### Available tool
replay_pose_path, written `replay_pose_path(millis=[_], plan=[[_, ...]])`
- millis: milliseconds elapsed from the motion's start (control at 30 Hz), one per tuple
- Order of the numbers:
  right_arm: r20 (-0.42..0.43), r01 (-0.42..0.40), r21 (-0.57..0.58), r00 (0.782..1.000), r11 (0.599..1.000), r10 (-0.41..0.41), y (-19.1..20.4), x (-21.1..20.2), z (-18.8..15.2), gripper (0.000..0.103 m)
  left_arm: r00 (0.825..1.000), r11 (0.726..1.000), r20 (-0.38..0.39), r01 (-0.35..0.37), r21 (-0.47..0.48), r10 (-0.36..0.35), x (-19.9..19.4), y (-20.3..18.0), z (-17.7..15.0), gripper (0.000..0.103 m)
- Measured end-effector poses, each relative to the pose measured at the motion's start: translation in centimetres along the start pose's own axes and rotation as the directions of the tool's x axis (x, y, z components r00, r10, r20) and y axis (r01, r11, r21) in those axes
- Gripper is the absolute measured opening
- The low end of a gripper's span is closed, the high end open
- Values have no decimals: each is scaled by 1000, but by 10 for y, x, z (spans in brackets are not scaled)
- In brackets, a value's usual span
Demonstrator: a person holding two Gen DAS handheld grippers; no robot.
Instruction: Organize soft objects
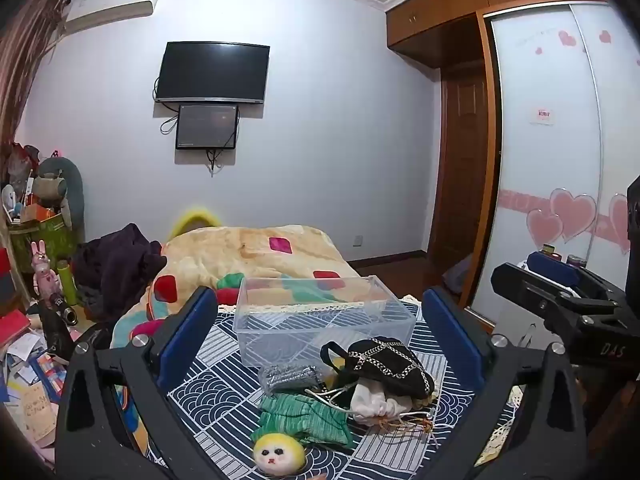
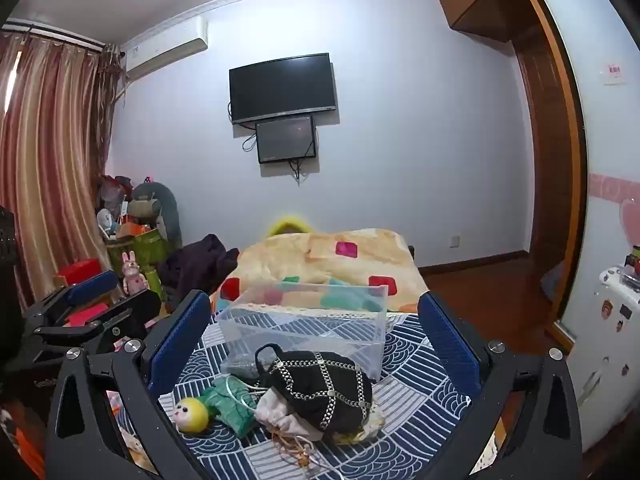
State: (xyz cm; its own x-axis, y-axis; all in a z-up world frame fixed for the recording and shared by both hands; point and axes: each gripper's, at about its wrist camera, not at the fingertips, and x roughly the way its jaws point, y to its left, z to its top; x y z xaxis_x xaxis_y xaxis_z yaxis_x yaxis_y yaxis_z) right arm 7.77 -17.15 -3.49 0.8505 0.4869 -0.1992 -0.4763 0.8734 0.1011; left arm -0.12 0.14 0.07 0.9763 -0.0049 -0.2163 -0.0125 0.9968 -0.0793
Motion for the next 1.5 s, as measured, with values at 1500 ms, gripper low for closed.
replay_pose_path(millis=[1500], plan=[[11,-13,13,1000,1000,13,7,-4,6,103,1000,1000,19,0,7,-1,-7,-4,2,103]])
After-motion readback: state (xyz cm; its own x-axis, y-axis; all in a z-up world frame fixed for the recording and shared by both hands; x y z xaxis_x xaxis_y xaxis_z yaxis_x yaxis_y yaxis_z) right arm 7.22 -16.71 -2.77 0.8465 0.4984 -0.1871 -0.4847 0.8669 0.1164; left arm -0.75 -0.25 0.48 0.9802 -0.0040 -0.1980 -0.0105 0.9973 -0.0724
